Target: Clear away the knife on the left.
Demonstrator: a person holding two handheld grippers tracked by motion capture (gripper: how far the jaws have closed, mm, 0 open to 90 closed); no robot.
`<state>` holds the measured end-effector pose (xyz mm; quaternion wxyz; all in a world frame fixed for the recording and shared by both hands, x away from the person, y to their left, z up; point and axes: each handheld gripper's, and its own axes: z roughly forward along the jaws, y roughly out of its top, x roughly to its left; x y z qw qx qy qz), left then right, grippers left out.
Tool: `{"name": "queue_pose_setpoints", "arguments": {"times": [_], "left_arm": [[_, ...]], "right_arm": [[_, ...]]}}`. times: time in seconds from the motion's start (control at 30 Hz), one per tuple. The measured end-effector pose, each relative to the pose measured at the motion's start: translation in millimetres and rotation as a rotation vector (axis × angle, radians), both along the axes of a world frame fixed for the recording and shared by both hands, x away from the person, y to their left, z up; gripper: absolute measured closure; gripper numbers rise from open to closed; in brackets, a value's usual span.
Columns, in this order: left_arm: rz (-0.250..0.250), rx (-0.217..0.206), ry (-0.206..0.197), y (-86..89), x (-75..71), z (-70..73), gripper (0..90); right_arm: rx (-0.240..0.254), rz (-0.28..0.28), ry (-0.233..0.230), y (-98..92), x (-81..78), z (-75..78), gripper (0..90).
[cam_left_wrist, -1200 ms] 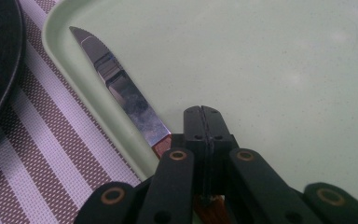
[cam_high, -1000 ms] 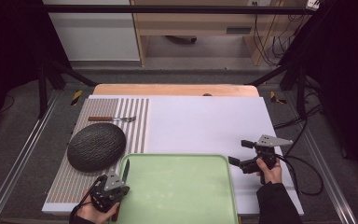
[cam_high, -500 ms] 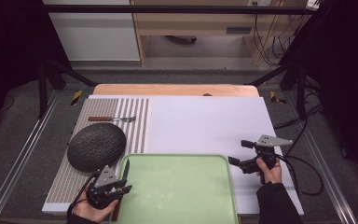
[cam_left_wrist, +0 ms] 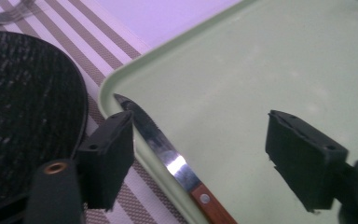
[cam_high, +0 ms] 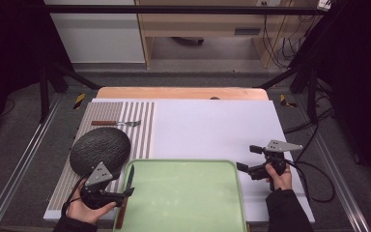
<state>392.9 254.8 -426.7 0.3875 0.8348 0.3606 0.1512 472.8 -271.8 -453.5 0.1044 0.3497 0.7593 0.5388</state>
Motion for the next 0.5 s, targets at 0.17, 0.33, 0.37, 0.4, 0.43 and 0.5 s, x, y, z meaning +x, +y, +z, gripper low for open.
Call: {"name": "queue_pose_setpoints", "arguments": {"times": [0.17, 0.33, 0.37, 0.4, 0.43, 0.5], "left_arm": [[0.017, 0.021, -0.009, 6.4, 7.9, 9.2, 8.3], [-0.009, 0.04, -0.012, 16.2, 16.5, 17.2, 2.9], [-0.014, 0.047, -0.012, 17.8, 18.1, 18.7, 2.3], [-0.019, 0.054, -0.012, 19.3, 19.8, 20.2, 2.3], [-0.024, 0.061, -0.016, 20.8, 21.4, 21.6, 2.3], [-0.034, 0.068, -0.026, 23.7, 25.0, 24.7, 2.3]], "right_arm": [[-0.006, -0.001, 0.001, 0.1, 0.1, -0.4, 0.3], [-0.008, -0.004, 0.0, 0.0, 0.2, -0.4, 0.3], [-0.008, -0.004, 0.0, 0.1, 0.2, -0.4, 0.3], [-0.008, -0.004, 0.001, 0.1, 0.2, -0.4, 0.3], [-0.006, -0.005, 0.002, 0.2, 0.2, -0.3, 0.3], [-0.006, -0.005, 0.001, 0.3, 0.3, -0.5, 0.3]]}}
